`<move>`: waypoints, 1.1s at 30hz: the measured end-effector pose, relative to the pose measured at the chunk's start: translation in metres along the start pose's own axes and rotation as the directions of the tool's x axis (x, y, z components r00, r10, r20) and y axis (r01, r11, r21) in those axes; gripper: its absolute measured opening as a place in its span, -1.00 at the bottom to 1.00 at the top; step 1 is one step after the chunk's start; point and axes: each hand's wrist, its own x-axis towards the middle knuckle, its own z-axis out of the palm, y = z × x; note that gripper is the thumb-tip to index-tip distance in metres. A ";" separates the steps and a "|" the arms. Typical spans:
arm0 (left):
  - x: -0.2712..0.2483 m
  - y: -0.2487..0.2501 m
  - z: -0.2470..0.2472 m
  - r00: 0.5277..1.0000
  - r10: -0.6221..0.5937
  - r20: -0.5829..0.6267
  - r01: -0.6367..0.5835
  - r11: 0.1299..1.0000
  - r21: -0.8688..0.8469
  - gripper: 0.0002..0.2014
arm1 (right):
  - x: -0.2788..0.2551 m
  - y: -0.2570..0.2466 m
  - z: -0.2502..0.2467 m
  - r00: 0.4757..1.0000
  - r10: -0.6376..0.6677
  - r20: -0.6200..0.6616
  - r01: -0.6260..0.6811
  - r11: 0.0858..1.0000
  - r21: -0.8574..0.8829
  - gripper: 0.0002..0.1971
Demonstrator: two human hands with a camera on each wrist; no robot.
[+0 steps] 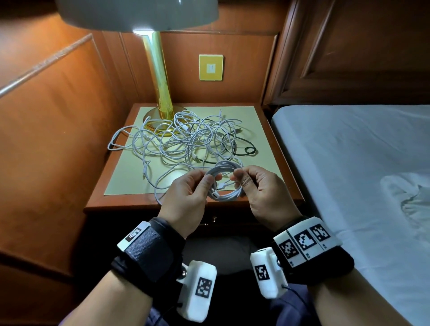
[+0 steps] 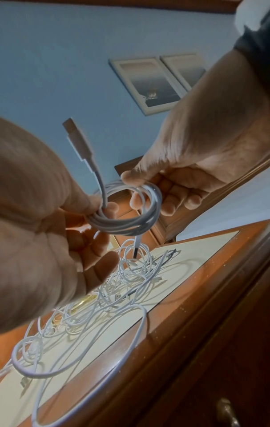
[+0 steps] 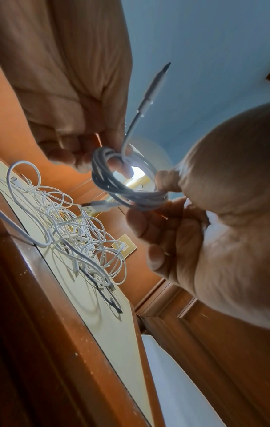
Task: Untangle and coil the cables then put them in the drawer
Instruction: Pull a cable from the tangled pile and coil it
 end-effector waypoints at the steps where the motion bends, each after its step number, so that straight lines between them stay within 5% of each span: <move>1: 0.000 0.000 -0.001 1.000 0.019 0.001 -0.019 0.999 0.042 -0.81 | 0.000 0.000 0.000 1.000 0.003 -0.001 -0.003 1.000 0.022 -0.55; 7: -0.001 0.002 -0.003 0.996 0.093 0.008 -0.092 0.963 0.253 -0.80 | 0.001 -0.004 0.002 0.994 0.087 0.063 -0.100 0.959 0.267 -0.62; 14: -0.004 0.002 -0.001 0.997 0.075 -0.019 -0.069 0.975 0.213 -0.81 | 0.003 -0.006 0.012 0.983 0.147 0.106 -0.181 0.853 0.490 -0.57; 28: -0.004 0.012 0.004 0.997 -0.067 -0.043 0.047 0.932 -0.358 -0.87 | 0.006 -0.006 0.012 0.988 0.113 0.100 -0.147 0.875 0.462 -0.59; 33: -0.006 0.018 0.003 0.994 -0.090 0.065 0.110 0.886 -0.450 -0.86 | 0.006 -0.009 0.009 0.985 0.114 0.131 -0.166 0.843 0.511 -0.59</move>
